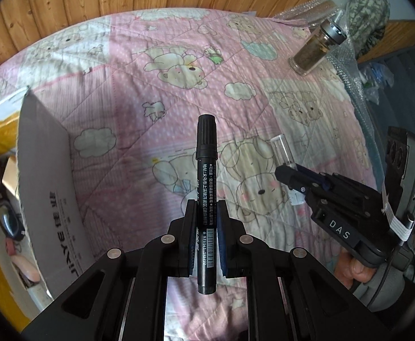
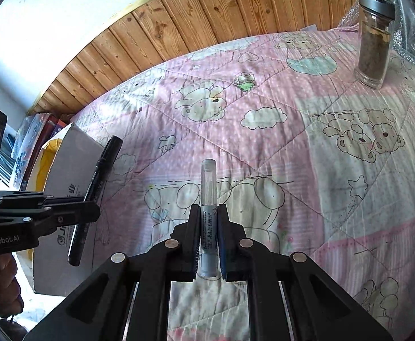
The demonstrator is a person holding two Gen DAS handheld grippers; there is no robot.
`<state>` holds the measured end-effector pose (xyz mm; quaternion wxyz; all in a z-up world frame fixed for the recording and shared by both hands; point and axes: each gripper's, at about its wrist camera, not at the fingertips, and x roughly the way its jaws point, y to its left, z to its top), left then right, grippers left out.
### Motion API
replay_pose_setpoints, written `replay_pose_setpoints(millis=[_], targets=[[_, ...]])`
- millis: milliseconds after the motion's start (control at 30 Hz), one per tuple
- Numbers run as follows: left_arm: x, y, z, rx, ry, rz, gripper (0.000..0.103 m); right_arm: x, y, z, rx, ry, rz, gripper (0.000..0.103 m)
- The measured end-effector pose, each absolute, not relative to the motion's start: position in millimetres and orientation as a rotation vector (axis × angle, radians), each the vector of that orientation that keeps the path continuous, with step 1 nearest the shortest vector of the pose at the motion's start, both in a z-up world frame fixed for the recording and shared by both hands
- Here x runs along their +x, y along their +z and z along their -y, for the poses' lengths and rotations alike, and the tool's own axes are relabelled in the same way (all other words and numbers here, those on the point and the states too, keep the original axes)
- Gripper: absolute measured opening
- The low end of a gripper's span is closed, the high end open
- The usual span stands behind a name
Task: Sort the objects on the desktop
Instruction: 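Carry the marker in the left tool while the right tool carries the tube over the box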
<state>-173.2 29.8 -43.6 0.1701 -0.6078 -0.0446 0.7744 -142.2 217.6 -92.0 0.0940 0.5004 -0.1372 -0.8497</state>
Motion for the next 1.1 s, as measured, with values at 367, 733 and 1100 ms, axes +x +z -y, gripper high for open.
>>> replay_pose_setpoints(millis=[367,733,1100], targets=[[-120,-19,-2,-1.661,2.306,0.162,0.012,-113,-73,-178,1.429,-2.500,0.245,0.012],[-91,-4,10,-1.598,2.366,0.248,0.012,-94,-50,-150,1.360,-2.482,0.092,0.012],[-65,6,45,-1.560,2.456,0.348,0.012,-86,-21,-114,1.250,-2.400,-0.086,0.012]])
